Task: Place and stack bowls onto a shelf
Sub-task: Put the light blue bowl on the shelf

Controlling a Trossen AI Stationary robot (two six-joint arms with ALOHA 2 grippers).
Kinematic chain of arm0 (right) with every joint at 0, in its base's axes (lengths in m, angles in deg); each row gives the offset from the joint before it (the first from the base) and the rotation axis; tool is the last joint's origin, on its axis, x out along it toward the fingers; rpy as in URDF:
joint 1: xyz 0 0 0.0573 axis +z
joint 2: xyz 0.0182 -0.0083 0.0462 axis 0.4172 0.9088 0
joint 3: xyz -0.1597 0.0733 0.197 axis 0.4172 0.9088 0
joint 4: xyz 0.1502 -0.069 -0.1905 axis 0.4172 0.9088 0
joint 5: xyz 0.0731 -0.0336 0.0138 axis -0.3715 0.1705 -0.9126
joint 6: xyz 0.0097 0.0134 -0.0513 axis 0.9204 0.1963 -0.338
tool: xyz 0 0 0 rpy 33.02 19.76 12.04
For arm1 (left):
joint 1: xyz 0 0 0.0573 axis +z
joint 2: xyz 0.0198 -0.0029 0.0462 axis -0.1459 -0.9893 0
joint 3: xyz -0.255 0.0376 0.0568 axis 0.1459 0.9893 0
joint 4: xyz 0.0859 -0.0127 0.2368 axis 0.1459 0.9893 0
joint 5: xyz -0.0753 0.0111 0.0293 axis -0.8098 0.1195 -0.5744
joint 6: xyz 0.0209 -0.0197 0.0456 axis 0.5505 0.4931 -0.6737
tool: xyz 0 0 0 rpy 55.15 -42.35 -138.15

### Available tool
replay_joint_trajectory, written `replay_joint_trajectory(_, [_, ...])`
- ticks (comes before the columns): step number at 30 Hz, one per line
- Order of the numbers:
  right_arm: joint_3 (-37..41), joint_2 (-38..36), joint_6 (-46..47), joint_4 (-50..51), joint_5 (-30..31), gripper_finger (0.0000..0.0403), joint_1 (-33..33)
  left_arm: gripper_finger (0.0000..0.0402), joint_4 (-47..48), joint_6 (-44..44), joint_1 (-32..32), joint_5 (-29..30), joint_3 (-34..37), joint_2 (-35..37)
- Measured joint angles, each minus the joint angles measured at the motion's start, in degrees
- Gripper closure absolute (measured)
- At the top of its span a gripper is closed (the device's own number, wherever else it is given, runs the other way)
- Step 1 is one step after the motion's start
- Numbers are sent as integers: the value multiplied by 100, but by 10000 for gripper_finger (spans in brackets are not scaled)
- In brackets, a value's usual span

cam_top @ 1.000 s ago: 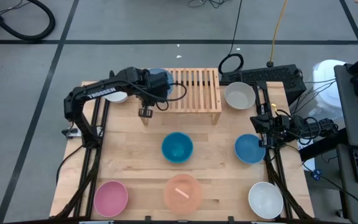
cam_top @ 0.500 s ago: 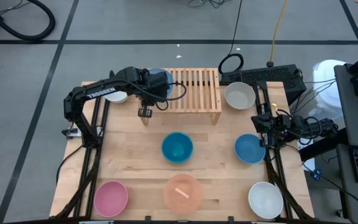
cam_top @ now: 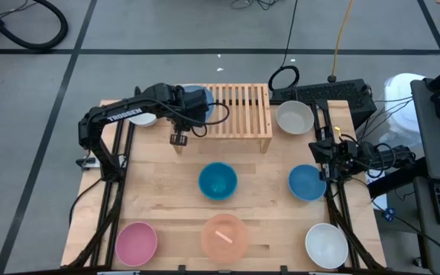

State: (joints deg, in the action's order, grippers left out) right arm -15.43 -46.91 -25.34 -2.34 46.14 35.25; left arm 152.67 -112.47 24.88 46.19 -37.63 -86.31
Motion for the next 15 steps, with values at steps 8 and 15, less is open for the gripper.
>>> replay_joint_trajectory(8, [0,0,0,-104,1,403,1,359,-29,-9,37,106,0,-2])
replay_joint_trajectory(15, [0,0,0,-103,1,403,0,359,-147,140,10,424,0,-2])
